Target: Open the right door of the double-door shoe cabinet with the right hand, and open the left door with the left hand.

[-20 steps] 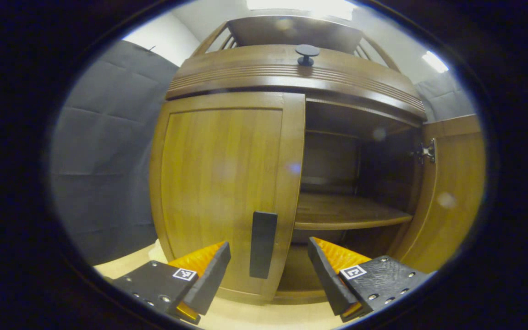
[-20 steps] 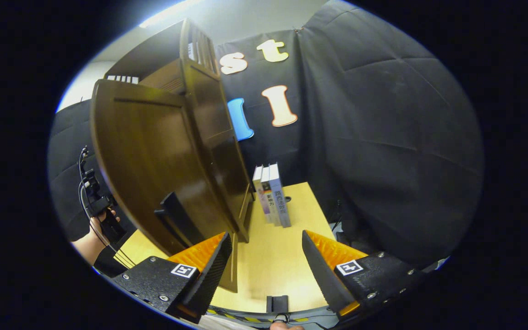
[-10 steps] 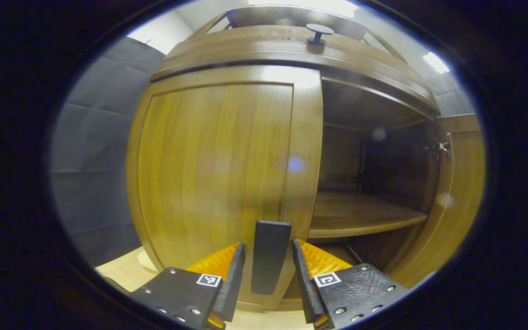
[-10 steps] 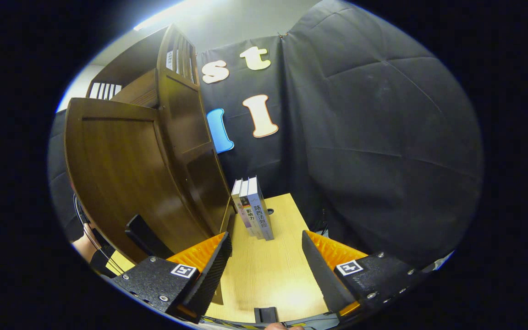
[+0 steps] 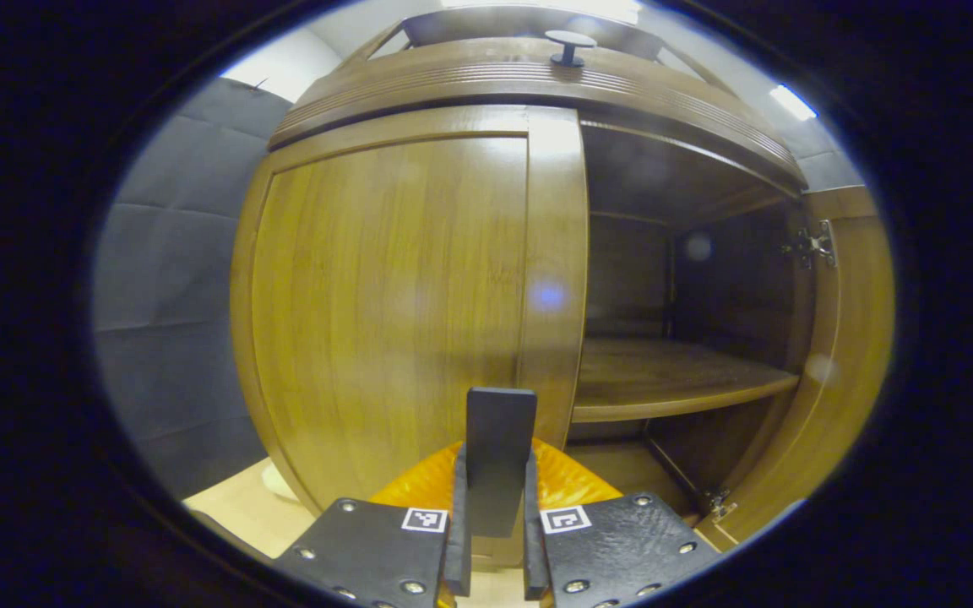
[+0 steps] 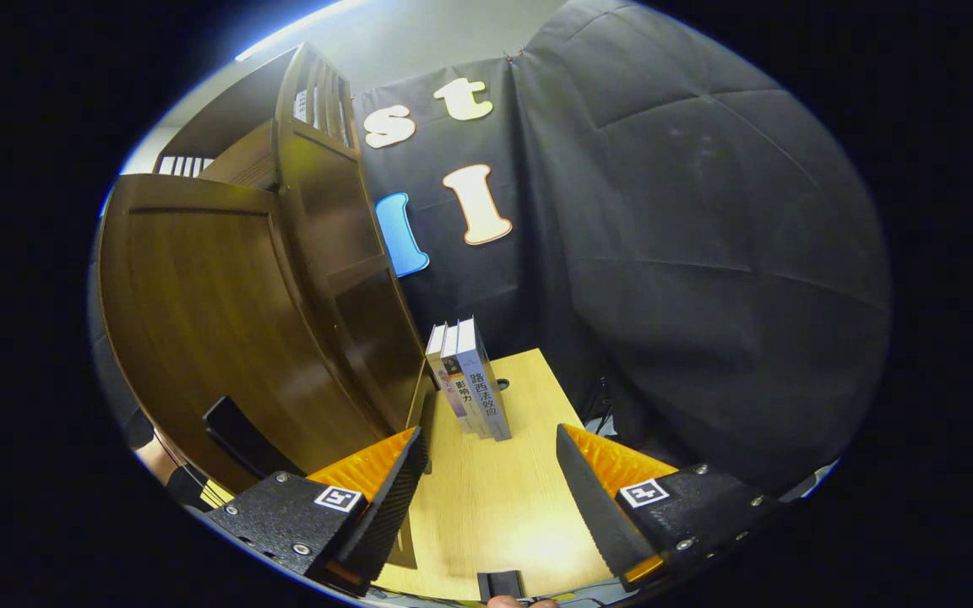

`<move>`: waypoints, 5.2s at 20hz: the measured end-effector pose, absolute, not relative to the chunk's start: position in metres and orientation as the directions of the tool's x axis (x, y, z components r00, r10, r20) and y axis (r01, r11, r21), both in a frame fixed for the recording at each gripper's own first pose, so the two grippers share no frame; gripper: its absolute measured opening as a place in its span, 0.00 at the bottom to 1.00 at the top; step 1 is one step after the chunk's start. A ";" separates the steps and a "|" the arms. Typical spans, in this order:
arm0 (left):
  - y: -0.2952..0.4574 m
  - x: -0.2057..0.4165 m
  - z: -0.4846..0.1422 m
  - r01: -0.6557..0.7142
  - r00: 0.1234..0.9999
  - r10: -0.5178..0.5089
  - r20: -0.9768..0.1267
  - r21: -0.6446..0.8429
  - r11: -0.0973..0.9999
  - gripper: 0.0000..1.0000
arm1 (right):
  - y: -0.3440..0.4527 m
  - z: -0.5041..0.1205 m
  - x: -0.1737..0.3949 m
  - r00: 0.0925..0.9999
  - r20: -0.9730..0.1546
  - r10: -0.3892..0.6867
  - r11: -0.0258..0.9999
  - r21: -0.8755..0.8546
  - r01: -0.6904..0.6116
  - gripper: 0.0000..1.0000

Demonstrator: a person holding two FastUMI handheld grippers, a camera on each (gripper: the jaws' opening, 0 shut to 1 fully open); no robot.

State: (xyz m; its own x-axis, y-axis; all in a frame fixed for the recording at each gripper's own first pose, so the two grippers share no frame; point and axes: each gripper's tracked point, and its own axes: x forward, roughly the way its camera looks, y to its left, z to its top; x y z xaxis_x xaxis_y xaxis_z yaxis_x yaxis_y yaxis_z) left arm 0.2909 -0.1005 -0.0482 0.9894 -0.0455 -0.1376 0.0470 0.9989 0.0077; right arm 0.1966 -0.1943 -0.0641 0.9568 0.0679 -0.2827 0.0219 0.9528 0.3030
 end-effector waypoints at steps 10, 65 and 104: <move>-0.098 0.282 -0.027 0.106 0.987 -0.105 -0.118 -0.002 0.994 0.30 | -0.183 -0.053 0.182 0.959 -0.282 -0.037 0.942 0.309 0.128 0.92; -0.023 0.256 0.022 0.172 0.983 -0.174 -0.057 -0.046 0.984 0.08 | 0.041 -0.052 0.054 0.955 -0.270 -0.119 0.966 0.190 0.174 0.95; -0.035 0.251 0.047 0.213 0.974 -0.219 0.059 0.098 0.972 1.00 | 0.043 0.025 0.039 0.990 -0.044 -0.135 0.985 0.103 0.139 0.92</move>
State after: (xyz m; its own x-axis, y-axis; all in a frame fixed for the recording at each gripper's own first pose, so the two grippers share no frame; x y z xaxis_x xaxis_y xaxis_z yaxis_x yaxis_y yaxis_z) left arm 0.2509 -0.0348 0.0475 0.9739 -0.2193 0.0592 0.2130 0.9722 0.0976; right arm 0.0395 0.0432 0.0246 0.9898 -0.1354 -0.0443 0.1394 0.9849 0.1030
